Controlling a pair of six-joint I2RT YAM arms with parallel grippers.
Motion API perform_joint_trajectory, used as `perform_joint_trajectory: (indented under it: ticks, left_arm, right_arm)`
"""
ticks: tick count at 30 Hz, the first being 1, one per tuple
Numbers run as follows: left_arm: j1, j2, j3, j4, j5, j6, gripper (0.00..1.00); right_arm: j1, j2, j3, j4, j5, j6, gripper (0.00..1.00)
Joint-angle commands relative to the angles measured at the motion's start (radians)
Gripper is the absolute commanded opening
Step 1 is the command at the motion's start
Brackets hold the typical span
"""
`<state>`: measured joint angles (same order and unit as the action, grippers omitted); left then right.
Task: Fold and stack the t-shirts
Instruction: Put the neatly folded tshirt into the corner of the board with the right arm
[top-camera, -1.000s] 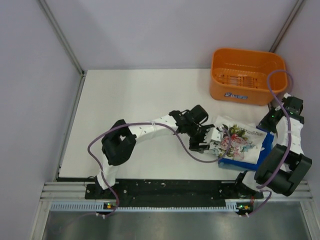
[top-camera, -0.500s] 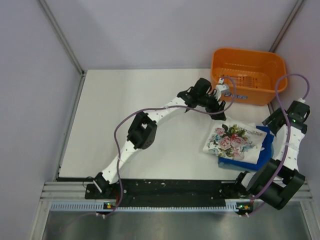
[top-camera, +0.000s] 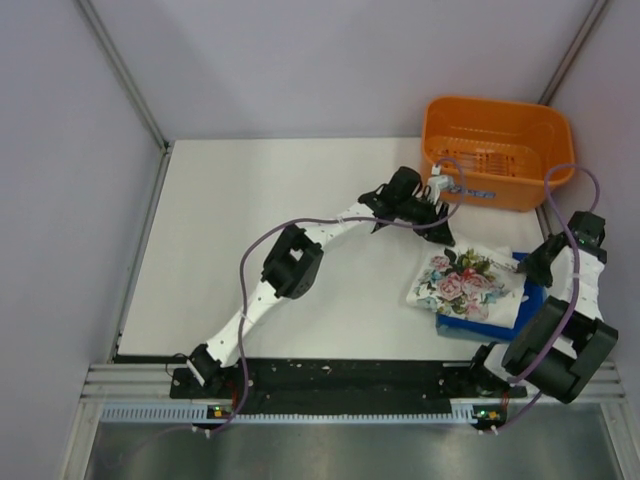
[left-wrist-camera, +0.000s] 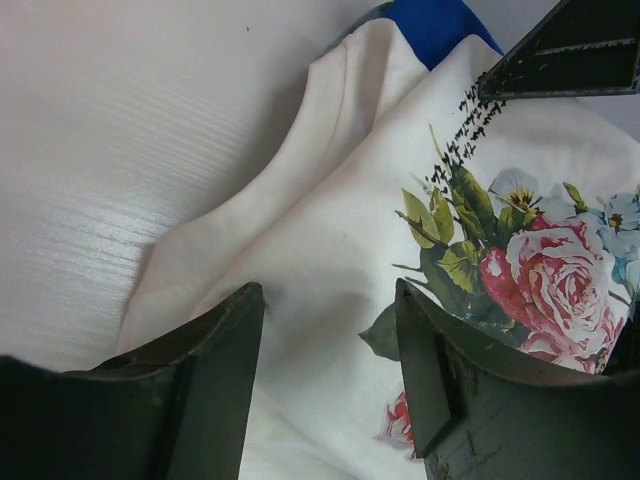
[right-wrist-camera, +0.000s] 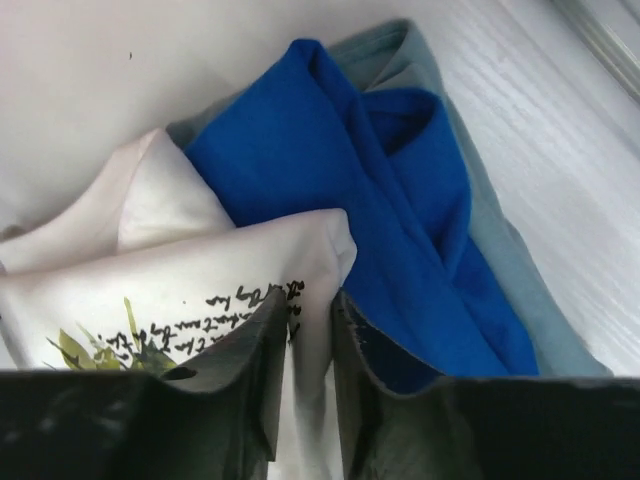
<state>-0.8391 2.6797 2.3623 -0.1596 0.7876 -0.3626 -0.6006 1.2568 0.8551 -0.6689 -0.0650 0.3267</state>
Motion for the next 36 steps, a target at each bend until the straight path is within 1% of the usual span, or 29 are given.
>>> perform_joint_trajectory:
  ticks: [1,2,3,5,9,10,13,16,22,25,27,32,33,34,35,36]
  left_arm:
    - [0.012,-0.007,0.048,0.048,0.050,-0.010,0.59]
    - [0.012,-0.012,0.048,0.032,0.050,0.002,0.58]
    - [0.012,-0.017,0.048,0.011,0.053,0.014,0.58]
    - [0.014,-0.030,0.034,-0.029,0.064,0.034,0.59]
    - [0.020,-0.079,-0.052,-0.089,0.068,0.065,0.72]
    - [0.023,-0.095,-0.082,-0.087,0.065,0.071,0.73]
    - [0.038,-0.129,-0.112,-0.086,0.012,0.085,0.77]
    - [0.058,-0.124,-0.109,-0.064,0.002,0.059,0.78]
    - [0.048,-0.115,-0.147,-0.067,0.002,0.060,0.75]
    - [0.046,-0.110,-0.146,-0.034,0.018,0.059,0.74]
    - [0.035,-0.106,-0.137,-0.027,0.045,0.056,0.69]
    - [0.014,-0.106,-0.136,-0.014,0.139,0.050,0.47]
    - [0.014,-0.107,-0.135,-0.011,0.157,0.050,0.41]
    - [0.014,-0.107,-0.135,-0.009,0.166,0.050,0.32]
    - [0.015,-0.112,-0.133,-0.009,0.173,0.050,0.13]
    - [0.015,-0.116,-0.132,-0.008,0.177,0.050,0.00]
  right_arm:
    - [-0.007,0.006,0.002,0.041,-0.093,-0.008,0.14]
    - [-0.008,0.000,0.004,0.042,-0.091,-0.014,0.06]
    - [-0.007,-0.011,0.007,0.042,-0.090,-0.023,0.00]
    - [-0.007,-0.034,0.010,0.043,-0.099,-0.034,0.00]
    - [0.011,-0.076,0.024,0.049,-0.134,-0.061,0.00]
    - [0.021,-0.085,0.025,0.052,-0.131,-0.072,0.00]
    - [0.059,-0.111,0.012,0.081,-0.157,-0.100,0.00]
    - [0.071,-0.131,-0.004,0.100,-0.156,-0.129,0.00]
    - [0.071,-0.122,-0.010,0.127,-0.182,-0.135,0.00]
    - [0.073,-0.116,-0.008,0.137,-0.211,-0.137,0.00]
    - [0.073,-0.114,-0.008,0.137,-0.216,-0.137,0.00]
    - [0.074,-0.115,-0.008,0.150,-0.242,-0.143,0.00]
    - [0.074,-0.115,-0.007,0.152,-0.246,-0.141,0.00]
    - [0.074,-0.114,-0.005,0.152,-0.251,-0.143,0.00]
    - [0.074,-0.117,-0.004,0.153,-0.256,-0.144,0.00]
    - [0.073,-0.119,-0.004,0.155,-0.260,-0.149,0.00]
